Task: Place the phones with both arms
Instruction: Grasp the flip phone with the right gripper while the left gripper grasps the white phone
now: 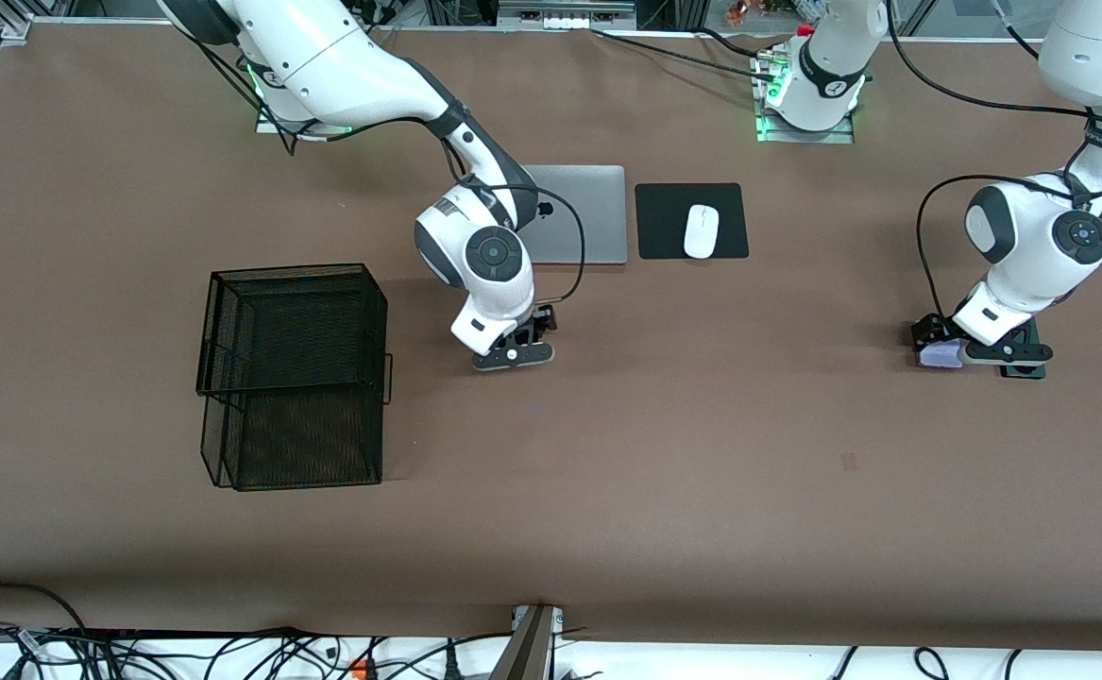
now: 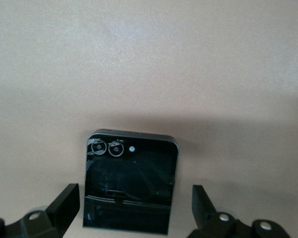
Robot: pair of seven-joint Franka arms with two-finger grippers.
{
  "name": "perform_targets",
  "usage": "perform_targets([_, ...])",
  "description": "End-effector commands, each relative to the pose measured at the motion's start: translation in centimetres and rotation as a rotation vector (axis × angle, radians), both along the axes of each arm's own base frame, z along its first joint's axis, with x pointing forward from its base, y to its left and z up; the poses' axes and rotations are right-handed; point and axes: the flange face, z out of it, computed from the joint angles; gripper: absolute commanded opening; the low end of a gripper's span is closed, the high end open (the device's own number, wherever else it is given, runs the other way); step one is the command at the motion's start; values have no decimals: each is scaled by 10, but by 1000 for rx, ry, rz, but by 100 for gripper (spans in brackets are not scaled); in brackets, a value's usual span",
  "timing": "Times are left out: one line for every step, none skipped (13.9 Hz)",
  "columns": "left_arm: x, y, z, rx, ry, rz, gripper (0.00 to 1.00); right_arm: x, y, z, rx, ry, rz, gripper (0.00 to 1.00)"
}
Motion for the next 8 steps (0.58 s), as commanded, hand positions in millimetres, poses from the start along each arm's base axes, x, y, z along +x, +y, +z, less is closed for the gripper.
perform_targets([1,1,-3,5,-7,-32,100,-2,3,-7,15,-21,-11,100])
perform_targets([1,1,-5,4,-4,-32,100,-2,3,-7,16,-20,-12,100])
perform_targets([2,-2,-4,1,-5,-37,100,-2,3,-7,17,-21,-12,100])
perform_targets([2,-3,-5,-5,-5,-39,100,-2,2,-8,14,-19,-9,100])
perform_targets([3,-8,-9,-17,-2,-56,100,-3,3,-9,14,-19,-8,100])
perform_targets([3,-7,-12,-32,-4,-60,100,-4,4,-11,11,-16,-6,100])
perform_targets([3,-5,-14,-50,-7,-69,100,-5,3,-13,10,-13,-6,100])
perform_targets([3,-2,-15,-68,-13,-78,100,-6,4,-15,9,-12,-4,100])
